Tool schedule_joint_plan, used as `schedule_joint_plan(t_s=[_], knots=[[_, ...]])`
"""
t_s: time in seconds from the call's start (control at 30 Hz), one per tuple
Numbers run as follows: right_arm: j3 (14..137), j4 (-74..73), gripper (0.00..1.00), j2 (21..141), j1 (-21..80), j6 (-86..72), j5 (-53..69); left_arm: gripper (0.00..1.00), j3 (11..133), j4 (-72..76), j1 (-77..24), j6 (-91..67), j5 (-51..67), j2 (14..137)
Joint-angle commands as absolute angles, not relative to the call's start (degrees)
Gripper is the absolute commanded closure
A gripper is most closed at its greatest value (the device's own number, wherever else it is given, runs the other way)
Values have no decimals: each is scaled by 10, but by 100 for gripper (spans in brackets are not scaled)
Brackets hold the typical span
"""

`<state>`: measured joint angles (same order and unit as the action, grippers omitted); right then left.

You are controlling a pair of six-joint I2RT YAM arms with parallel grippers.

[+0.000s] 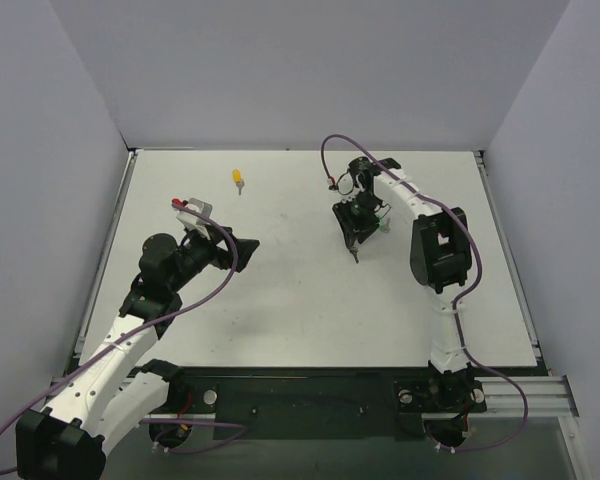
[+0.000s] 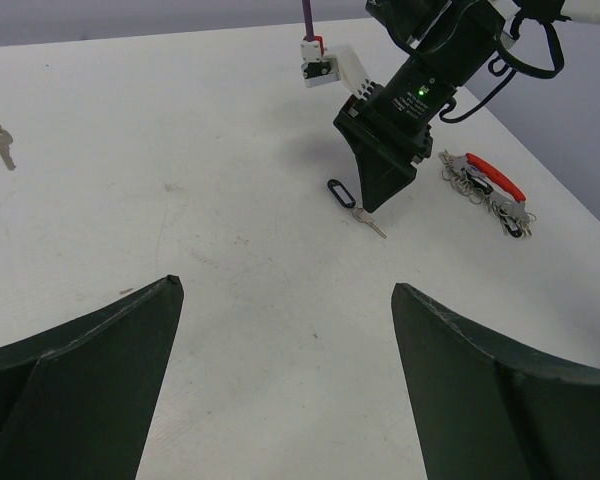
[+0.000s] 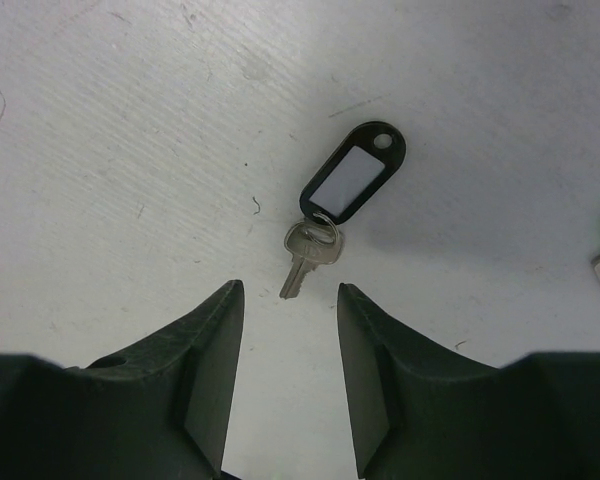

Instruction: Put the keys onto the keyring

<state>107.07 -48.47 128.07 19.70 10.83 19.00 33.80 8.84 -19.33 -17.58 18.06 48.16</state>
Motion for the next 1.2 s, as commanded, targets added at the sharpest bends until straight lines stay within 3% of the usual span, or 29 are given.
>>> schedule_joint_plan(t_s=[0.0,0.8,1.17], knots=[[1100,-526,63,1297,189,112,200,4,354,111,-189,-171,190,476],[1155,-547,73,1360,185,108,202,4,352,112,-189,-169,187,483],[1147,-548,83,1356,186,113,207,4,353,111,-190,-168,188,481]])
